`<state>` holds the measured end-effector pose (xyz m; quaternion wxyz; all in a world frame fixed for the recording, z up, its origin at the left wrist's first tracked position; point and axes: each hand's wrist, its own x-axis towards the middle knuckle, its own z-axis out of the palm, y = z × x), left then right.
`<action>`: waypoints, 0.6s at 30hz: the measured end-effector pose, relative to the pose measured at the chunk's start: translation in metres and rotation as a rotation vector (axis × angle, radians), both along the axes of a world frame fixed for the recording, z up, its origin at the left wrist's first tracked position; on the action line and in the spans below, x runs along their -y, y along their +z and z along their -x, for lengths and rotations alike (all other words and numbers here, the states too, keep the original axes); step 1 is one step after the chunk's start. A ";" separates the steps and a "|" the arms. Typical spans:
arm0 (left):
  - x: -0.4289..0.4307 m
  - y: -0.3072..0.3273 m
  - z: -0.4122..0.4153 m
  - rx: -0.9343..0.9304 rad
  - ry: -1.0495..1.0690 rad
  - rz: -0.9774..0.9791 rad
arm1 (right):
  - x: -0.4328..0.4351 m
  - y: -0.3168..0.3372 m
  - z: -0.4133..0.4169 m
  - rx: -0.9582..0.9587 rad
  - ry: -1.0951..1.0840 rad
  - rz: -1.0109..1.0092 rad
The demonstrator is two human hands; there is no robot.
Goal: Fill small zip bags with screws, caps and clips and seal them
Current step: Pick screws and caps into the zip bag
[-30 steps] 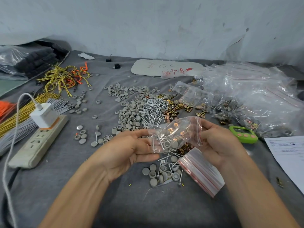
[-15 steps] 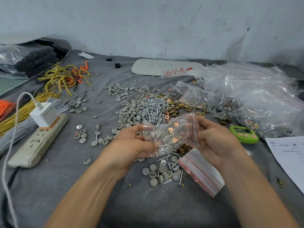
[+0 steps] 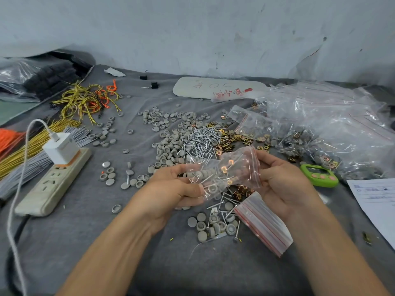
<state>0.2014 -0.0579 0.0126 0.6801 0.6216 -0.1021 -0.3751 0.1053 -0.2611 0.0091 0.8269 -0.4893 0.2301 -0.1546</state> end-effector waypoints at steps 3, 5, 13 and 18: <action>-0.001 0.001 0.000 -0.008 0.000 0.008 | -0.001 0.000 0.000 0.020 0.006 -0.021; -0.002 0.002 0.000 -0.003 0.000 0.002 | -0.002 0.001 -0.001 0.024 0.006 -0.015; -0.007 0.003 -0.002 -0.024 0.011 -0.033 | -0.008 0.003 -0.005 -0.027 -0.007 0.065; -0.012 0.005 -0.003 -0.061 0.038 -0.034 | -0.011 0.004 -0.007 -0.051 -0.026 0.109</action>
